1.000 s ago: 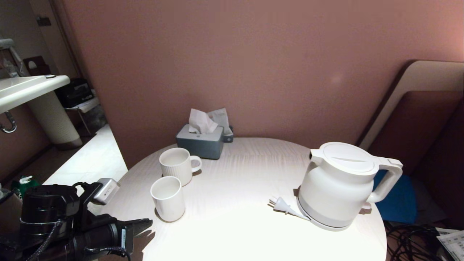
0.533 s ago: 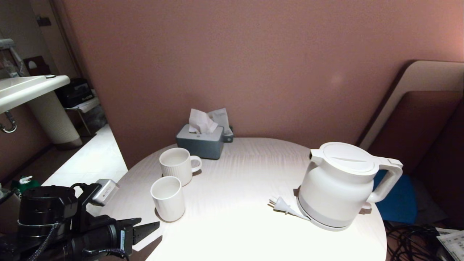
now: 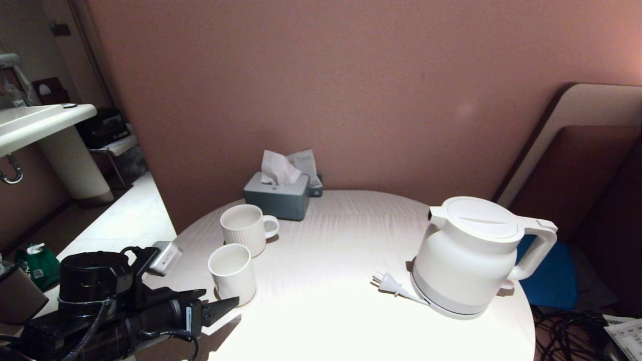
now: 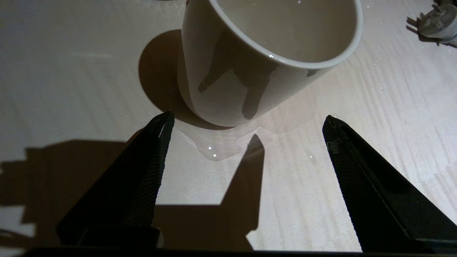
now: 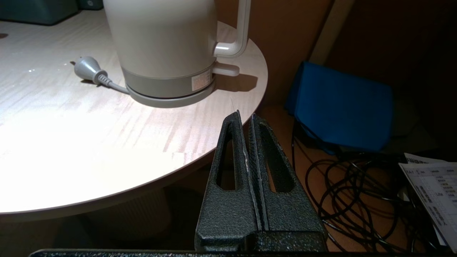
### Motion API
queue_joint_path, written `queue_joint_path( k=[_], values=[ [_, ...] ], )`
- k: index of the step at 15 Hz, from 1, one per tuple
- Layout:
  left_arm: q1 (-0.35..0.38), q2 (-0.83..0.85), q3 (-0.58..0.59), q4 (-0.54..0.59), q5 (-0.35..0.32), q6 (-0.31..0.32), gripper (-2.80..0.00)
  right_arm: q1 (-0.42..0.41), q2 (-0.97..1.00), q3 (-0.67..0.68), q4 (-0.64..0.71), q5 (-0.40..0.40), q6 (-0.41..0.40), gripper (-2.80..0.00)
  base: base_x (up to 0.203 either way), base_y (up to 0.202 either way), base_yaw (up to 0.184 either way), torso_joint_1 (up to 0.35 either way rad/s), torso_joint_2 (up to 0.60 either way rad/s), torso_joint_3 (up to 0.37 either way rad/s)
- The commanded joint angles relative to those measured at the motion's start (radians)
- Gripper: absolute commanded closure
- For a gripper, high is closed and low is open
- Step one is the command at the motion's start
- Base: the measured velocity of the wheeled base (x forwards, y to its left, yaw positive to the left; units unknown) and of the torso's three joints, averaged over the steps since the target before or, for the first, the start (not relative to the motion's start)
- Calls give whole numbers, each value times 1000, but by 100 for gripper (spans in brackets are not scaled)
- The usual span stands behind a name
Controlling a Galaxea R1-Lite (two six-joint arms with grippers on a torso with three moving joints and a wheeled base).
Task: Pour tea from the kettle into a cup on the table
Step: Pick up the cup
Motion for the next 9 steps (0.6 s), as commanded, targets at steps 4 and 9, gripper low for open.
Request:
queue_joint_path(
  k=[4,9],
  values=[
    [-1,33,-24,-8,-2,3,-280,0,0,0,0,0,-1,0,0,0,0,0,0,0],
    [-1,69,-77,-7,-2,13,-280,0,0,0,0,0,-2,0,0,0,0,0,0,0]
  ],
)
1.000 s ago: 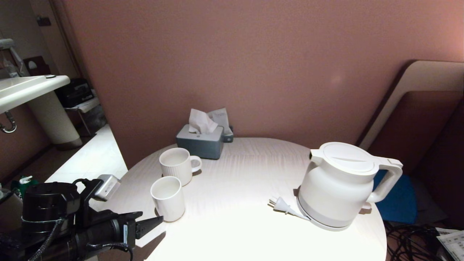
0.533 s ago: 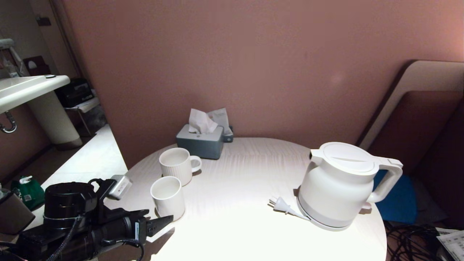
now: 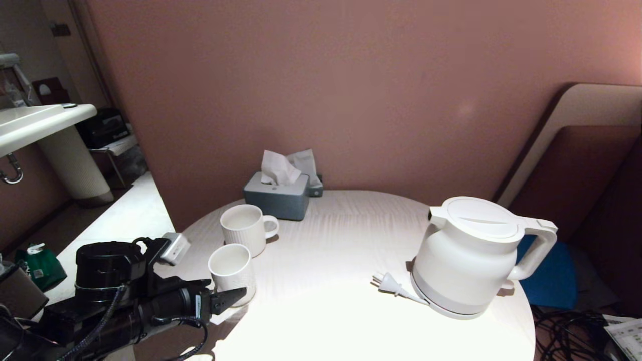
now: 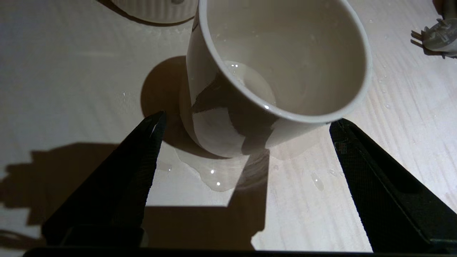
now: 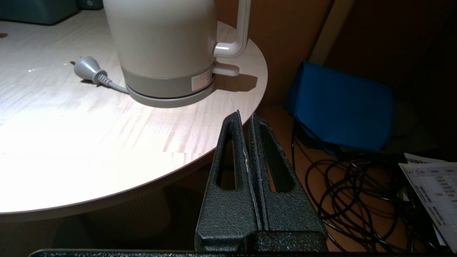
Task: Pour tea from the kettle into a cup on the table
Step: Pick up the cup
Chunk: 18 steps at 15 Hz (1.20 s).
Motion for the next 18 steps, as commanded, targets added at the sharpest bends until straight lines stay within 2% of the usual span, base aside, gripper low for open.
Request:
queue_joint_path(
  k=[1,18],
  values=[
    [0,33,-22,-5,-2,6,-280,0,0,0,0,0,-1,0,0,0,0,0,0,0],
    [-21,151,-130,-8,0,27,-280,0,0,0,0,0,0,0,0,0,0,0,0,0]
  ],
)
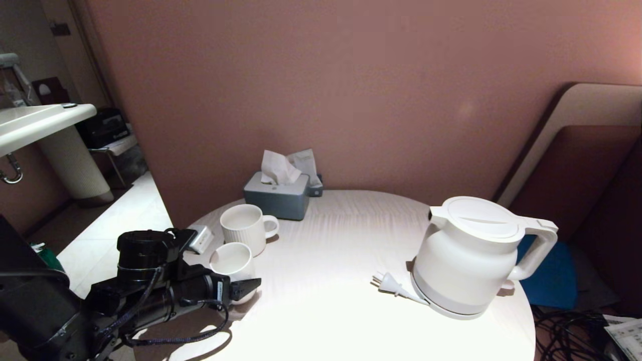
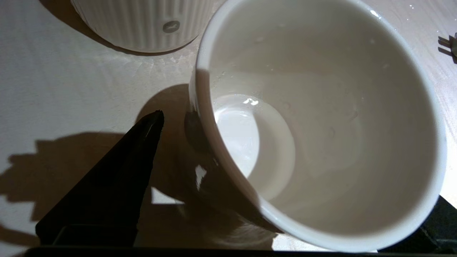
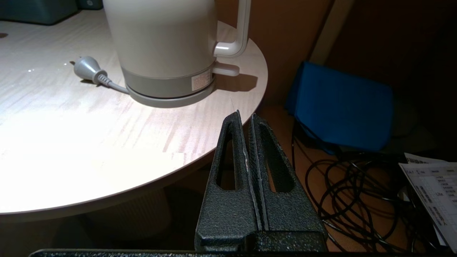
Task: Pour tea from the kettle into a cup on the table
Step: Pick up the cup
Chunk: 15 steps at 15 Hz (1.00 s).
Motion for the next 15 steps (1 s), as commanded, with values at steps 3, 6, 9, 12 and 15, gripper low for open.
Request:
queue_joint_path(
  k=[3,6,9,12,15],
  values=[
    [0,2,-1,-5,-1,-2,-280,0,0,0,0,0,0,0,0,0,0,0,0,0],
    [0,2,0,-7,0,-3,-280,0,0,0,0,0,-1,0,0,0,0,0,0,0],
    [0,1,1,-7,0,-3,0,0,0,0,0,0,-1,0,0,0,0,0,0,0],
    [0,11,10,-66,-1,-4,0,0,0,0,0,0,-1,0,0,0,0,0,0,0],
    [0,24,19,-84,0,-3,0,0,0,0,0,0,-1,0,0,0,0,0,0,0]
  ],
)
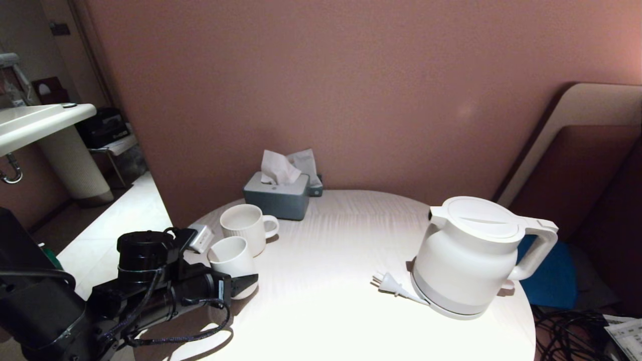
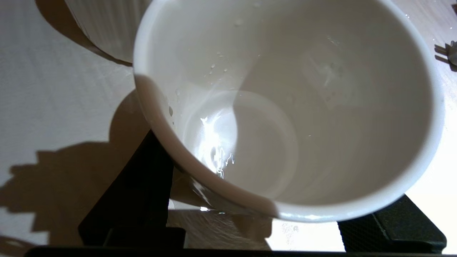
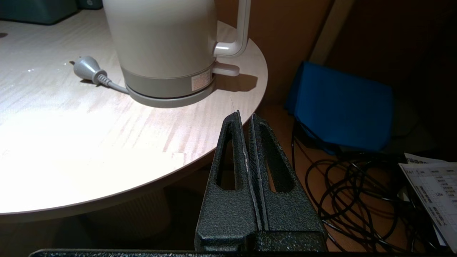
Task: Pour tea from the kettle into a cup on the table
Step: Pick up the cup
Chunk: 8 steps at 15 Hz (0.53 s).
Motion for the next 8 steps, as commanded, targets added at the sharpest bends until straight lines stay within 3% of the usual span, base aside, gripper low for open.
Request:
queue_joint_path(
  k=[1,6,8],
  values=[
    [0,4,3,-7,-1,-1,0,0,0,0,0,0,1,0,0,0,0,0,0,0],
    [2,-13,35,-9,6,-1,0,0,0,0,0,-1,-1,0,0,0,0,0,0,0],
    [20,-30,36,-9,52,1,0,0,0,0,0,0,-1,0,0,0,0,0,0,0]
  ],
)
